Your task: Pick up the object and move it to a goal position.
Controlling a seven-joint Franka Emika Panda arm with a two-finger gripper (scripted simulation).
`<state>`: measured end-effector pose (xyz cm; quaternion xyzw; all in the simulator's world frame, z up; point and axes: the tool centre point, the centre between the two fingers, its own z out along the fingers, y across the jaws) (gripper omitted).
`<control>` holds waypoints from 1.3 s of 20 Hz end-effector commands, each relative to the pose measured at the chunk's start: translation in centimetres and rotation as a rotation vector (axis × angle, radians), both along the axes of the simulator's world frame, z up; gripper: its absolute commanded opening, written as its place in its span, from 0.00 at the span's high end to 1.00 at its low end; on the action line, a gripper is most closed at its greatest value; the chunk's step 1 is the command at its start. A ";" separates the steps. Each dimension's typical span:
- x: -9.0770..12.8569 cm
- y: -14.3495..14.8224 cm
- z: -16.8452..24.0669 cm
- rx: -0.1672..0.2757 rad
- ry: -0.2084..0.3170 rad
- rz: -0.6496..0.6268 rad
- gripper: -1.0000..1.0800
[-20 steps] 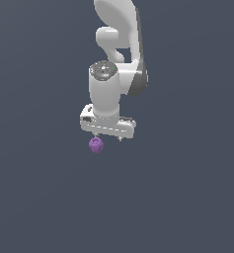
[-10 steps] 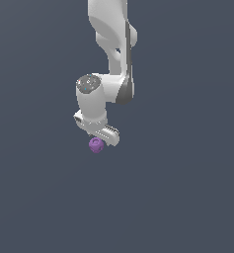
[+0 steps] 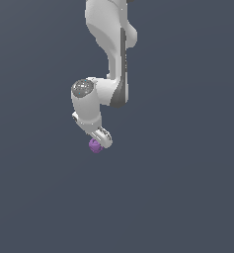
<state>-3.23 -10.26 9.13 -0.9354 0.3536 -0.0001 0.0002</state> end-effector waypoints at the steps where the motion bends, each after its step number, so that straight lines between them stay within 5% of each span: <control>1: -0.1 -0.2 -0.2 0.000 0.000 -0.016 0.04; 21: -0.1 -0.2 -5.2 0.000 0.001 -0.016 0.04; 22: -0.1 -0.2 -5.2 0.000 0.001 -0.016 1.00; 26: -0.1 -0.2 -5.2 0.000 0.001 -0.016 1.00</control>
